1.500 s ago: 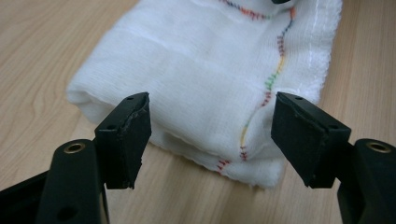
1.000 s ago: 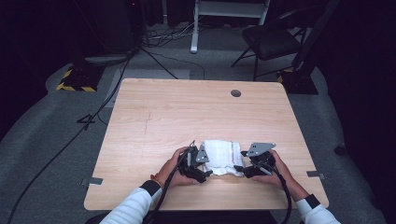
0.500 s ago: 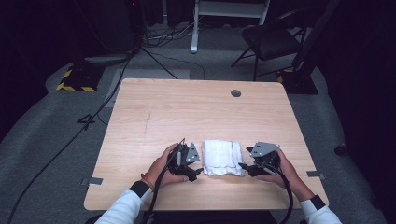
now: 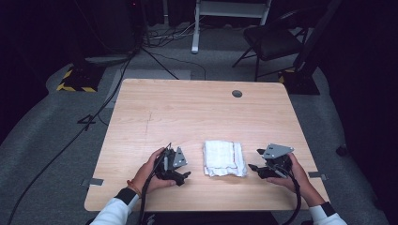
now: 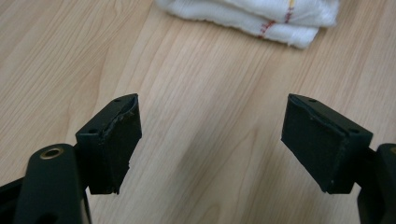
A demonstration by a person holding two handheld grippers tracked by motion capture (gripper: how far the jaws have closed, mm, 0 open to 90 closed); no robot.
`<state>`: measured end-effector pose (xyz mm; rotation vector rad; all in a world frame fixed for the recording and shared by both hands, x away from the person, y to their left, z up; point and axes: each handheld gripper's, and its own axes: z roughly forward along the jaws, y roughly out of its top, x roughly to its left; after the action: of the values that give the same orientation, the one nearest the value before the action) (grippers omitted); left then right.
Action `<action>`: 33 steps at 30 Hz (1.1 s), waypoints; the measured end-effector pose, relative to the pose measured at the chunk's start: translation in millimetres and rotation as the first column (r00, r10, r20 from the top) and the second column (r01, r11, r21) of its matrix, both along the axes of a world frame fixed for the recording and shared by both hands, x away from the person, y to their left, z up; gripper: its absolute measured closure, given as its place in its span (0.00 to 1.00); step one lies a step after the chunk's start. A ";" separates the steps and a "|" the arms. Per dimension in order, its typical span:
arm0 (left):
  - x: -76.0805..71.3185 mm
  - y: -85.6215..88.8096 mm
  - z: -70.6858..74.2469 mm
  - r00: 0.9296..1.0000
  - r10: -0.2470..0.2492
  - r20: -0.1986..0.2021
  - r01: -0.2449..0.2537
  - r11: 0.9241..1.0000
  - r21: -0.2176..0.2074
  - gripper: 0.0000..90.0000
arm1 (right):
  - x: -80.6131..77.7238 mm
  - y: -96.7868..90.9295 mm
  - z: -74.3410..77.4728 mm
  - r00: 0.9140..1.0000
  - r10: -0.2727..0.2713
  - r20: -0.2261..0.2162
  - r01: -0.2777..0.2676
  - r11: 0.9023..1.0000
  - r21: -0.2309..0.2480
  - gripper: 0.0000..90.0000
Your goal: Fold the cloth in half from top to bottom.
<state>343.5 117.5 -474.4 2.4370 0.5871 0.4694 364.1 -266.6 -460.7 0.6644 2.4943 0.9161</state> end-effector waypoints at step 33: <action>-20.9 112.8 -21.2 0.964 0.251 -0.091 -0.259 0.961 -0.096 0.20 | -16.3 -105.4 -29.9 0.961 -0.260 -0.099 0.269 0.958 0.098 0.36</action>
<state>322.6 230.3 -495.6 2.2959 0.9433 0.4351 347.7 -372.0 -490.5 1.0660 2.3624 0.9452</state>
